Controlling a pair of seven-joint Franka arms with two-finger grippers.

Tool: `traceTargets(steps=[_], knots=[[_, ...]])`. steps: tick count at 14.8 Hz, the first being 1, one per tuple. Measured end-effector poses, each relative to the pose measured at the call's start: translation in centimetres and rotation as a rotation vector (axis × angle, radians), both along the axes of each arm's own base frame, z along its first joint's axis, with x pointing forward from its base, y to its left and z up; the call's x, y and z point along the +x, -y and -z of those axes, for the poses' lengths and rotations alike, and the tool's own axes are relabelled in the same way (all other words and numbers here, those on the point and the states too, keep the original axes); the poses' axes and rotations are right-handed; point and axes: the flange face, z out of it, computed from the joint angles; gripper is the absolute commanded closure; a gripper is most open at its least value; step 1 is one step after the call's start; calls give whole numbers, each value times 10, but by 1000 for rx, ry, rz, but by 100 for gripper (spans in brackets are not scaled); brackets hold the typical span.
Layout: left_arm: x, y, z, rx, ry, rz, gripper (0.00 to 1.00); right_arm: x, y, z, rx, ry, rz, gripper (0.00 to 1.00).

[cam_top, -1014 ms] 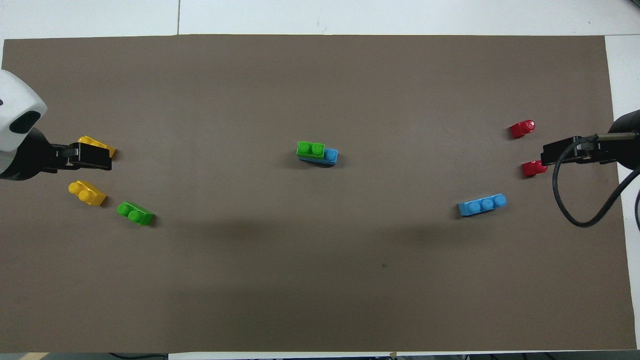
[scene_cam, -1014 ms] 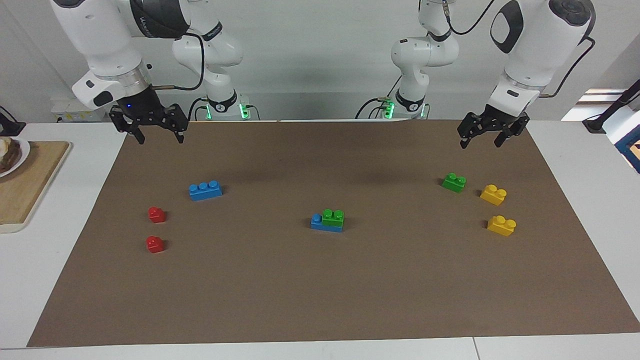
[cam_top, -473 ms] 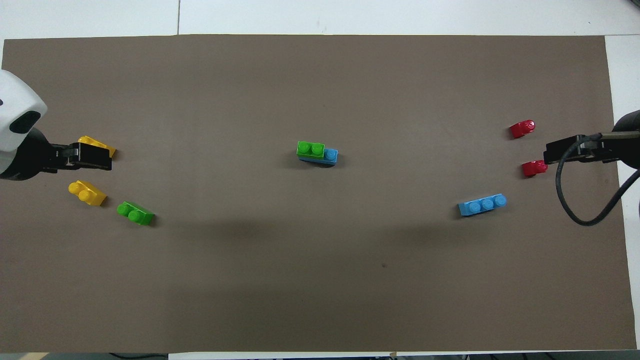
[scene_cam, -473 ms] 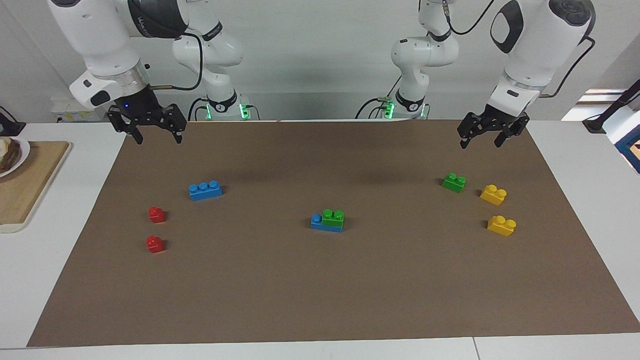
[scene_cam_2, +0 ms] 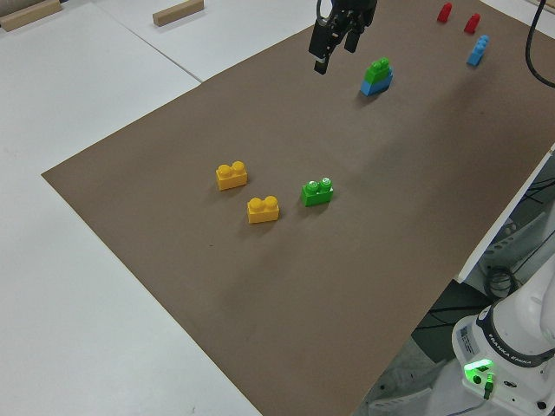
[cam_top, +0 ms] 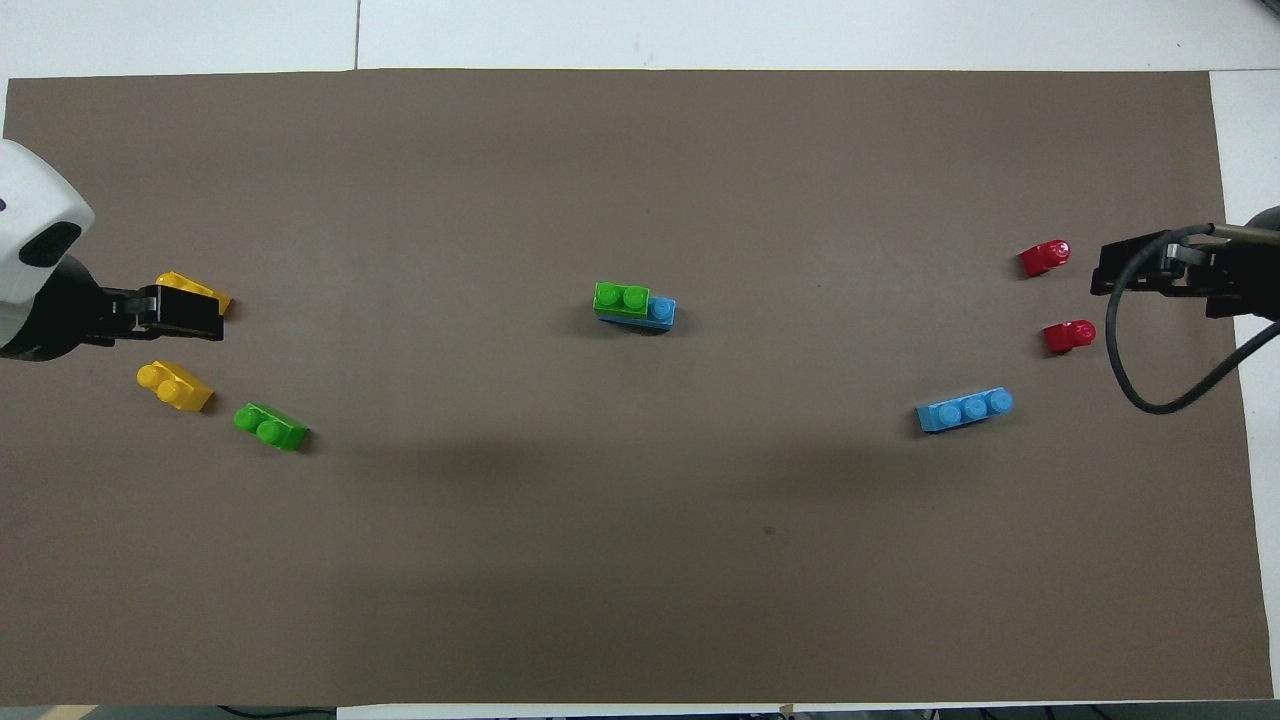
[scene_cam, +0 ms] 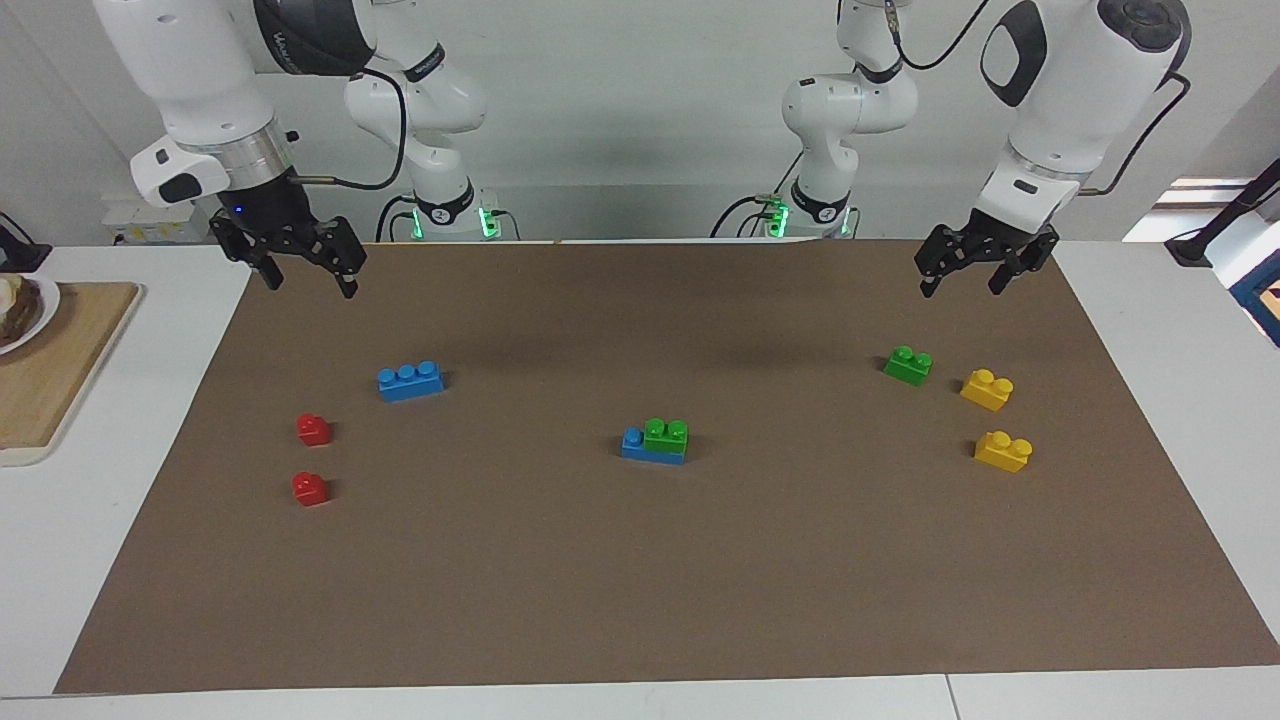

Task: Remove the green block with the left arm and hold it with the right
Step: 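Reach both grippers toward the joined green-and-blue bricks in the middle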

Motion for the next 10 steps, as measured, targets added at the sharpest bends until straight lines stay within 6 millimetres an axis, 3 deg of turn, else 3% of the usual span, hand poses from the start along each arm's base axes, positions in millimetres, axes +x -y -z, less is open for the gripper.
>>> traceTargets(steps=[5, 10], knots=[[0, 0, 0, 0, 0, 0, 0, 4, -18, 17, 164, -63, 446, 1], [0, 2, 0, 0, -2, -22, 0, 24, -28, 76, 402, -260, 796, 1]])
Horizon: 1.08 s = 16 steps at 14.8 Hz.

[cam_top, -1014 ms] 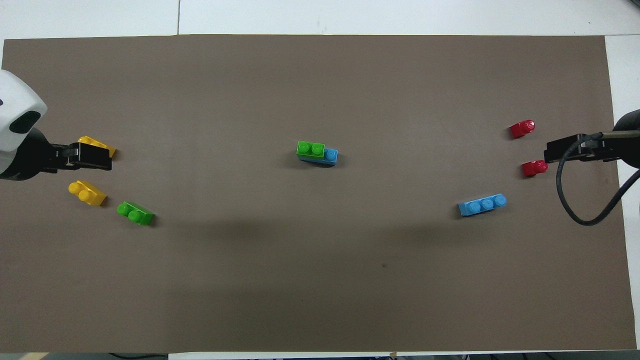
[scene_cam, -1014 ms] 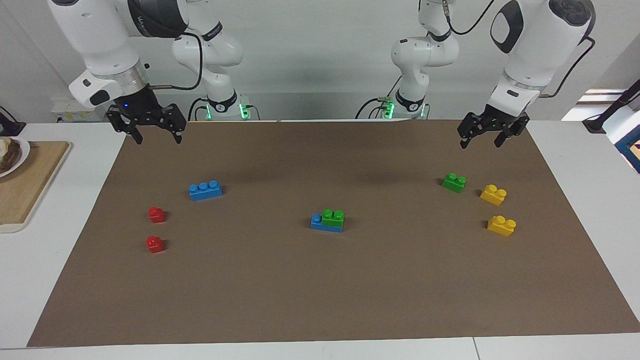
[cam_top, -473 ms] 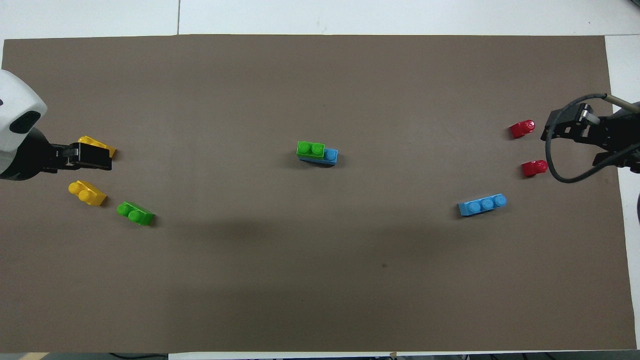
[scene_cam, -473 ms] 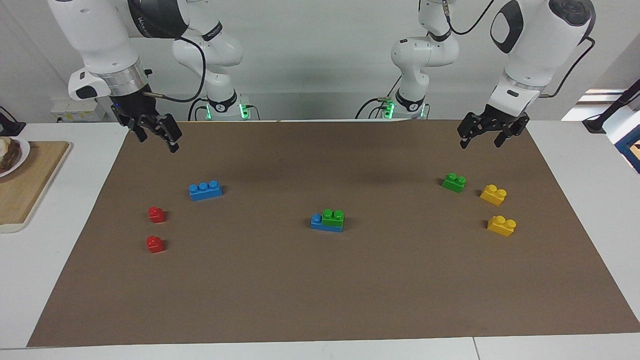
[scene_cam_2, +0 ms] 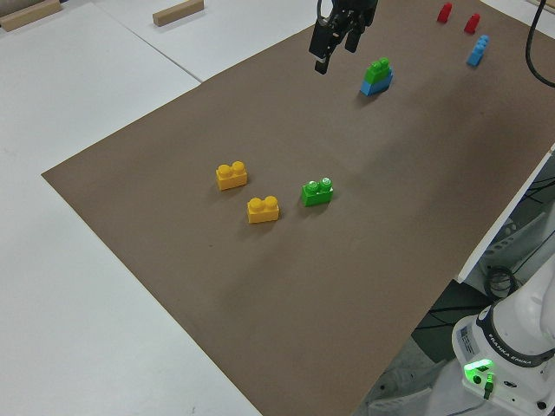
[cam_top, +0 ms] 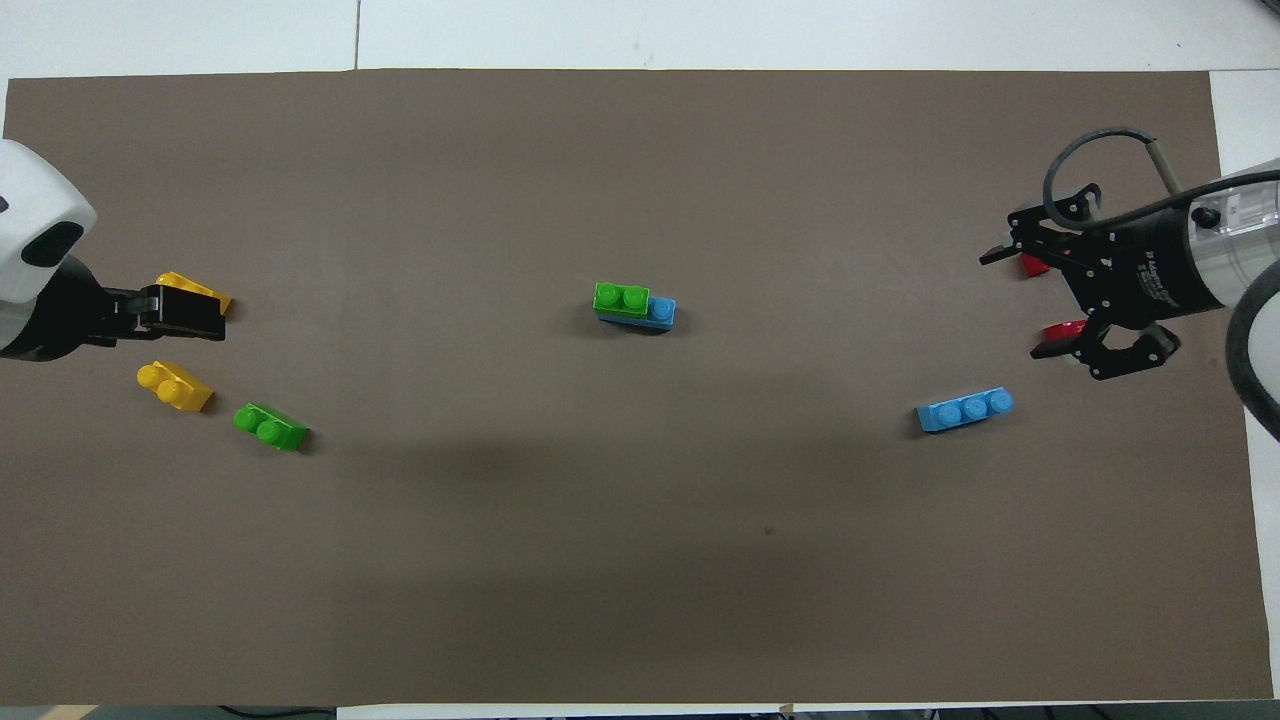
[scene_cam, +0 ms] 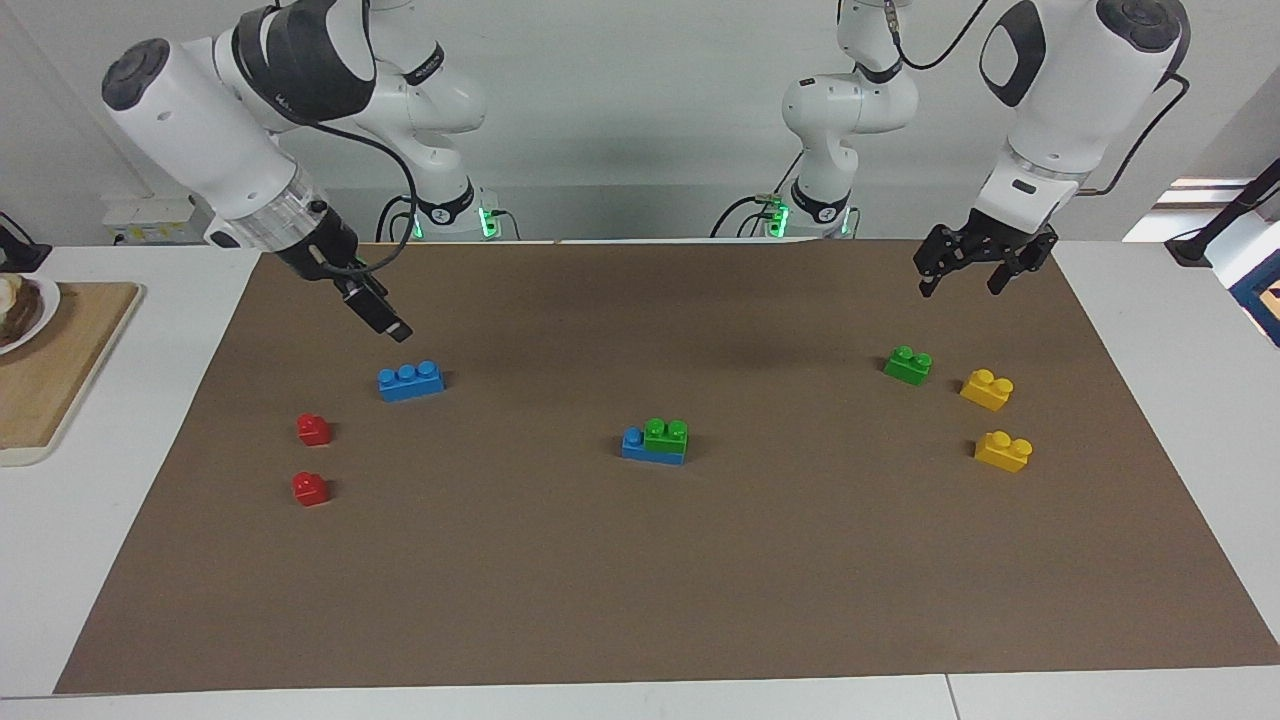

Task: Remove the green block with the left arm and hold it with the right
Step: 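Reach both grippers toward the joined green-and-blue bricks in the middle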

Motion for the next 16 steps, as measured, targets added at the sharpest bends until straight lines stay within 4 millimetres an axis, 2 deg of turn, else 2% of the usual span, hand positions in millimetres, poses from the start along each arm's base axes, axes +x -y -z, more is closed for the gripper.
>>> traceTargets(steps=[3, 5, 7, 10, 13, 16], knots=[[-1, 11, 1, -6, -5, -126, 0, 14, -10, 31, 124, -121, 173, 2], [-5, 38, 2, -10, -10, -261, 0, 25, -18, 49, 183, -176, 274, 2], [-13, 74, 2, -16, -13, -401, 0, 33, -32, 66, 204, -208, 315, 2], [-26, 123, 3, -29, -8, -556, 0, 39, -83, 89, 194, -223, 320, 2], [-33, 147, 5, -48, 3, -694, 0, 40, -129, 111, 181, -220, 302, 2], [-35, 174, 13, -124, 42, -965, 0, 41, -148, 132, 173, -229, 294, 2]])
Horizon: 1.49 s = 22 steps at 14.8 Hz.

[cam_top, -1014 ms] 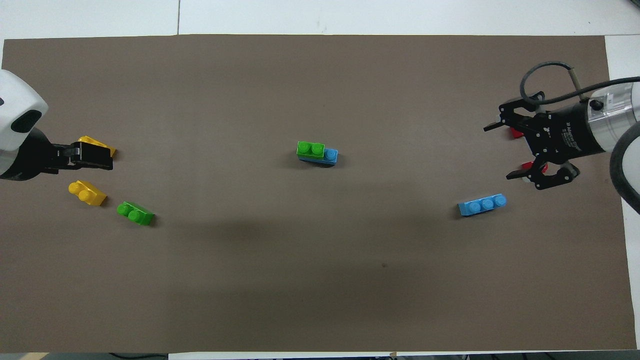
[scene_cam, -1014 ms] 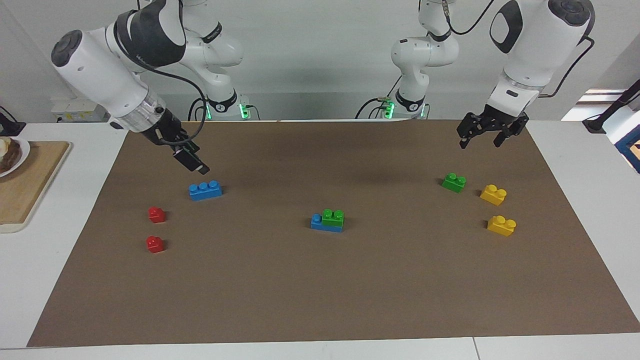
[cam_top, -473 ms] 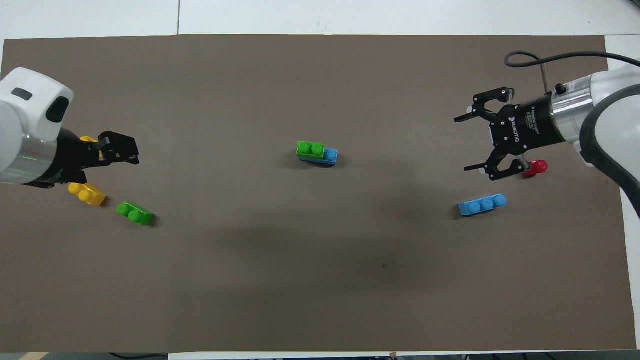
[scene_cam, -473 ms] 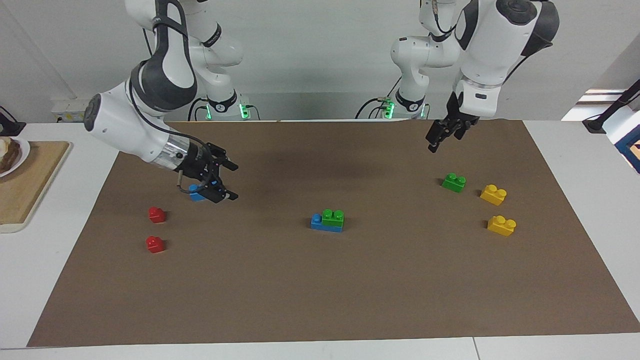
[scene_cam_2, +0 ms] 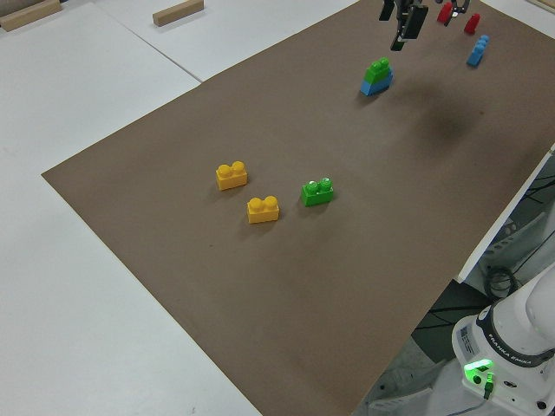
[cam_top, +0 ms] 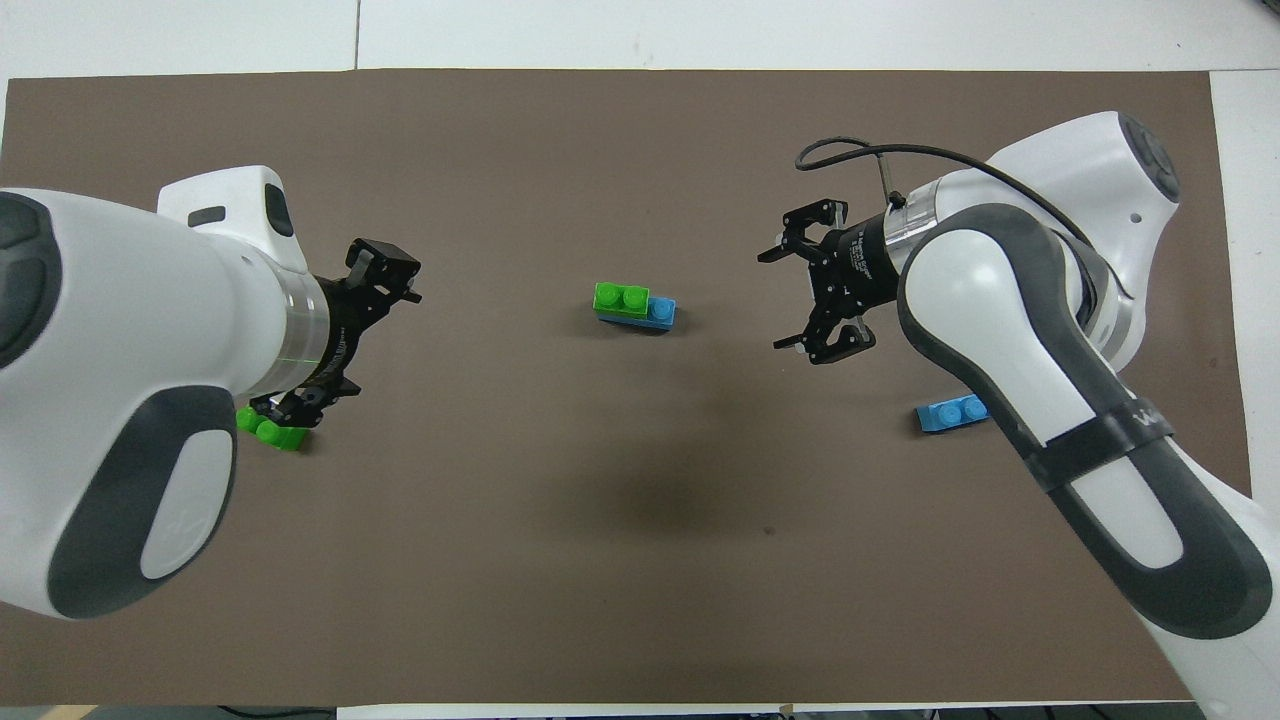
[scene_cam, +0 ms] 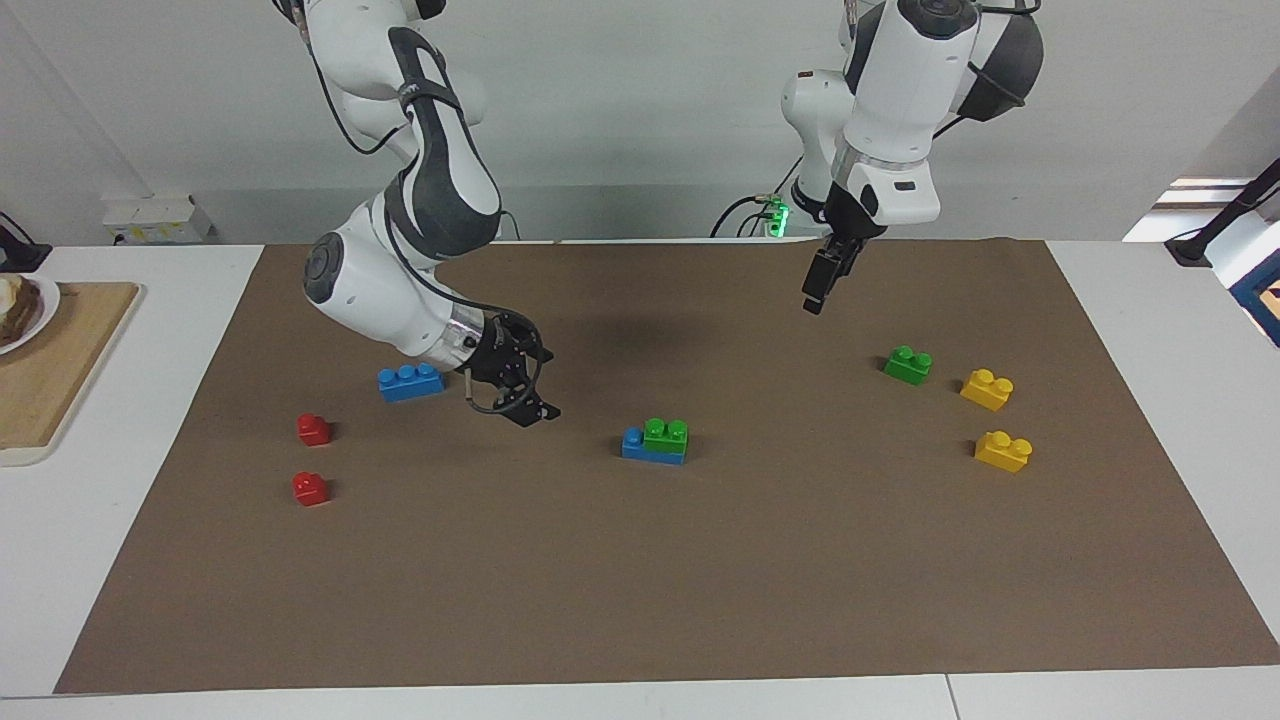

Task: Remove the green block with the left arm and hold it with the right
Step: 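Reach both grippers toward the joined green-and-blue bricks in the middle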

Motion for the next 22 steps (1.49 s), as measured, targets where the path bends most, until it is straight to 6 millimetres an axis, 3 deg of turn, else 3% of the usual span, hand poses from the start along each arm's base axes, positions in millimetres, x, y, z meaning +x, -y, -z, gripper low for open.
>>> traceTargets(steps=[4, 8, 15, 18, 22], knots=[[2, 51, 42, -50, -22, -251, 0, 7, -25, 34, 19, 10, 40, 2], [29, 95, 99, -60, -51, -410, 0, 6, -54, 65, 10, 26, 52, 2], [74, 154, 168, -20, -54, -561, 0, 7, -63, 78, 17, 17, 95, 3], [86, 164, 188, -26, -53, -597, 0, 5, -81, 89, 6, 10, 171, 3], [84, 172, 192, -42, -48, -628, 0, 3, -96, 98, -8, 3, 224, 3]])
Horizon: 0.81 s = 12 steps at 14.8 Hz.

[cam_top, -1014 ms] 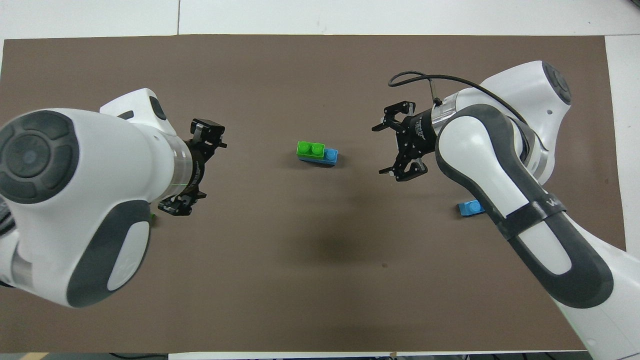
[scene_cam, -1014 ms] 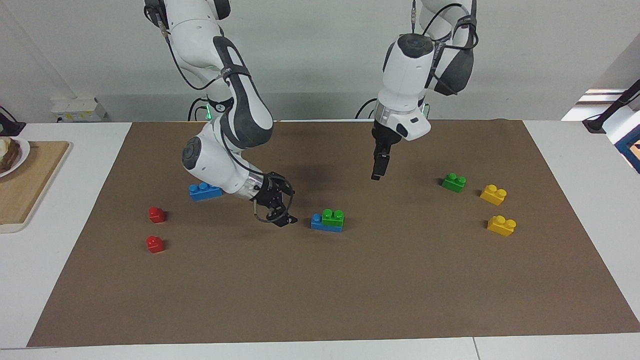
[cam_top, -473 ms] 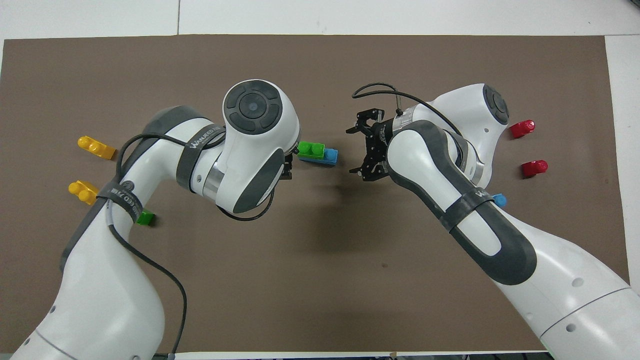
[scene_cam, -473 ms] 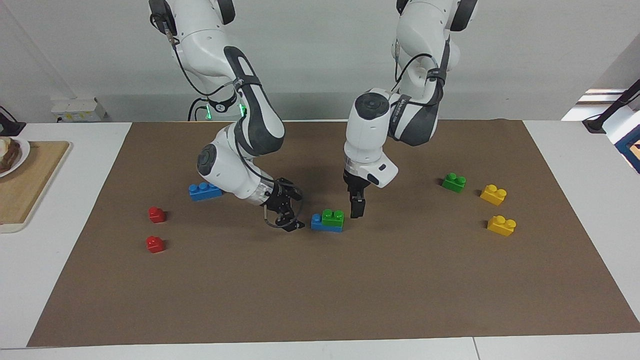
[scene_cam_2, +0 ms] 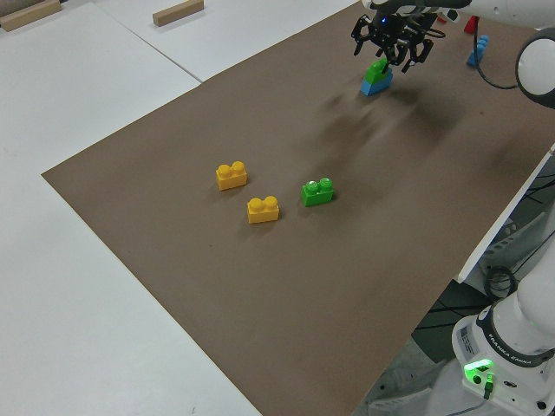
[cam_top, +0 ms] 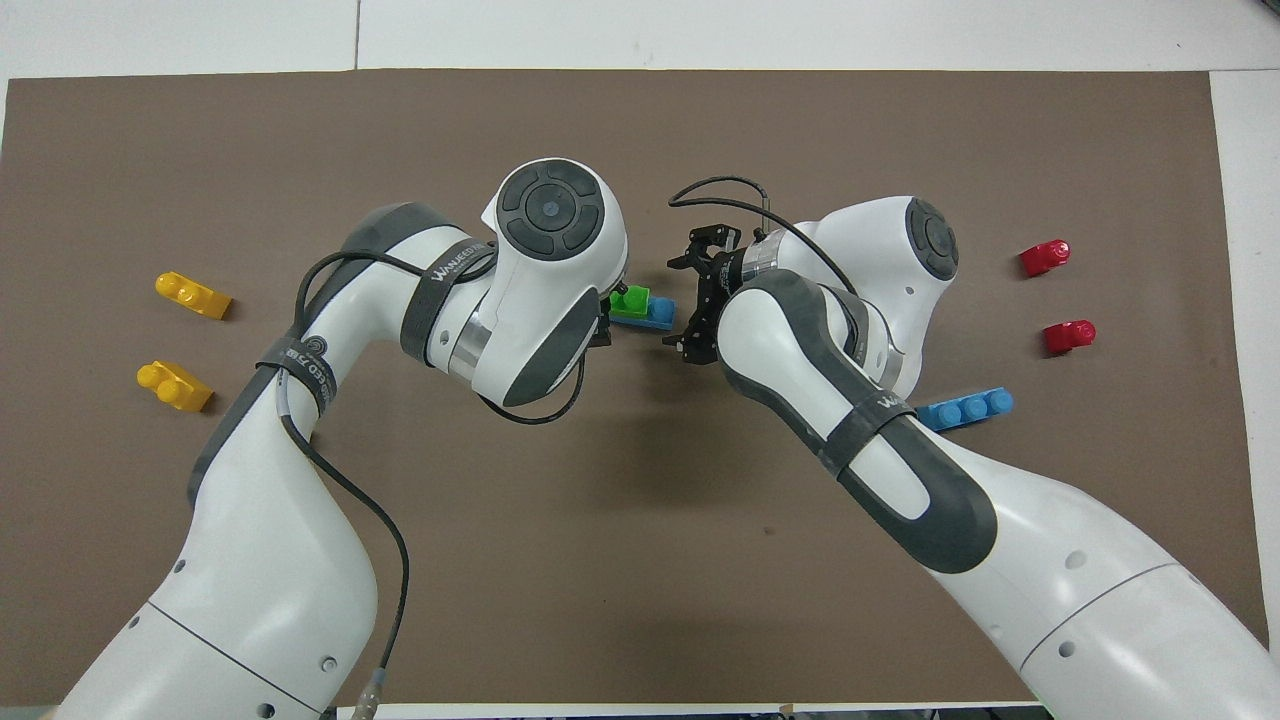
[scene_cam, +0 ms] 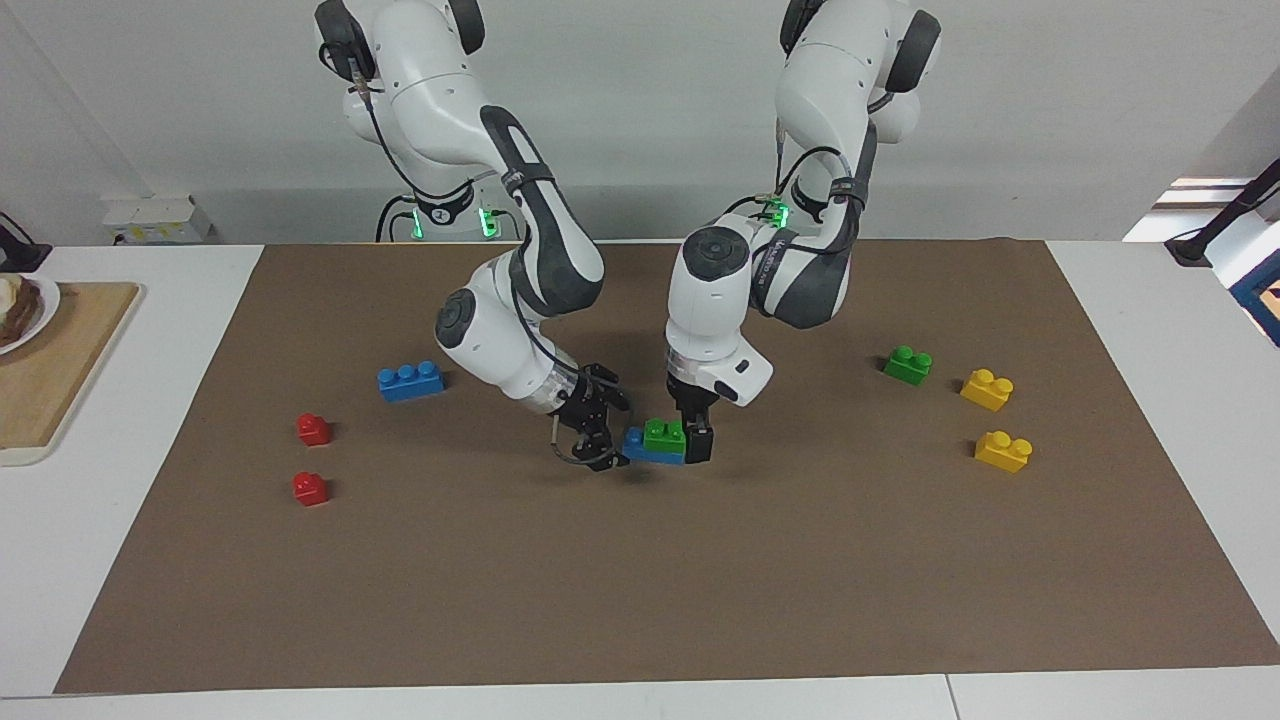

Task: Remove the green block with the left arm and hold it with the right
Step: 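Reach both grippers toward the joined green-and-blue bricks in the middle, then grasp the green brick with the left gripper while the right gripper grasps blue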

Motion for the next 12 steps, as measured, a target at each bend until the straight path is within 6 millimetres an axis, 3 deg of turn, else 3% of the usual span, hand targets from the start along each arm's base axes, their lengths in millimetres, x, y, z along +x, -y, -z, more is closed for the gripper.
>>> traceTargets(steps=[5, 12], knots=[[-11, 14, 10, 0, -8, -16, 0, 0, 1, 11, -14, 9, 21, 3], [-21, 17, 29, 2, -13, -7, 0, -2, -7, 25, -34, 34, 36, 4]])
